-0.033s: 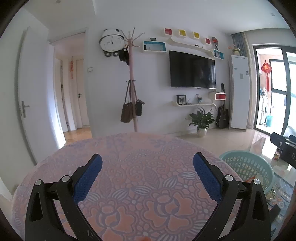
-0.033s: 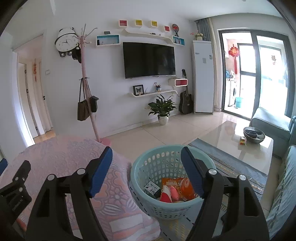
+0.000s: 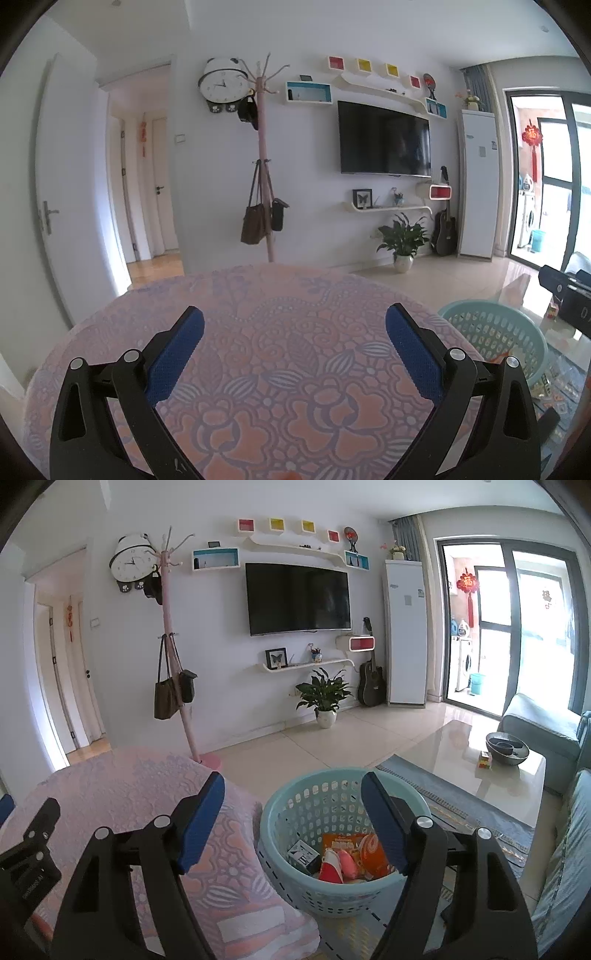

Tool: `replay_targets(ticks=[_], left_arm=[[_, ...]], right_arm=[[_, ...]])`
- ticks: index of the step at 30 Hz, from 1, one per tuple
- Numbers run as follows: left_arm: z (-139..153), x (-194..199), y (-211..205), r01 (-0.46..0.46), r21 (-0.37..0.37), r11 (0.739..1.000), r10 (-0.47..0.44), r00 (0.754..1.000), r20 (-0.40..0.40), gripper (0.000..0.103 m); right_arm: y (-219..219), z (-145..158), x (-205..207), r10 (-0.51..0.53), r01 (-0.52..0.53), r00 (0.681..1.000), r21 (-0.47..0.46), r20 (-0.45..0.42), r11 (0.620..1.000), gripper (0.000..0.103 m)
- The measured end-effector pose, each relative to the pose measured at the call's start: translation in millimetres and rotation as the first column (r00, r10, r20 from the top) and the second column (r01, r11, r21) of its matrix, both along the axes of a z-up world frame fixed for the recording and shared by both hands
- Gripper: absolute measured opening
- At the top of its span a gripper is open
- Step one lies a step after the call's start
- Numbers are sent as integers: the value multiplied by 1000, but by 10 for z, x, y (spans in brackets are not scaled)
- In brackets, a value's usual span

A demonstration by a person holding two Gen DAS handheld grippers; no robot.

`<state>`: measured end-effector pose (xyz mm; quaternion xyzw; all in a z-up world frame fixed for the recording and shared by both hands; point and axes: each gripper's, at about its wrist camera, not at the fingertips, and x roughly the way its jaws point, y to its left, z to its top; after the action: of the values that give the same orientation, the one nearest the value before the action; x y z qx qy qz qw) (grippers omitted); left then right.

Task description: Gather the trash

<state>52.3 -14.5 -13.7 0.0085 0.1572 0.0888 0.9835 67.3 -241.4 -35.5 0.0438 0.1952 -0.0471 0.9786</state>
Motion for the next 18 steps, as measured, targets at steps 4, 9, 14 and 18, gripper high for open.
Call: replay_targets(ticks=[4, 9, 14, 18], left_arm=[[-11, 20, 56, -6, -12, 1000, 6, 1000, -12, 96], [-29, 18, 84, -9, -24, 1000, 8, 1000, -18, 96], [-26, 22, 91, -7, -25, 1000, 7, 1000, -18, 96], [-30, 27, 100, -8, -27, 1000, 8, 1000, -20, 96]], right_arm=[[36, -27, 19, 9, -9, 1000, -3, -8, 1000, 72], [74, -35, 25, 20, -20, 1000, -5, -11, 1000, 72], [93, -58, 34, 28, -28, 999, -10, -22, 1000, 72], [103, -55, 32, 25, -25, 999, -5, -29, 1000, 73]])
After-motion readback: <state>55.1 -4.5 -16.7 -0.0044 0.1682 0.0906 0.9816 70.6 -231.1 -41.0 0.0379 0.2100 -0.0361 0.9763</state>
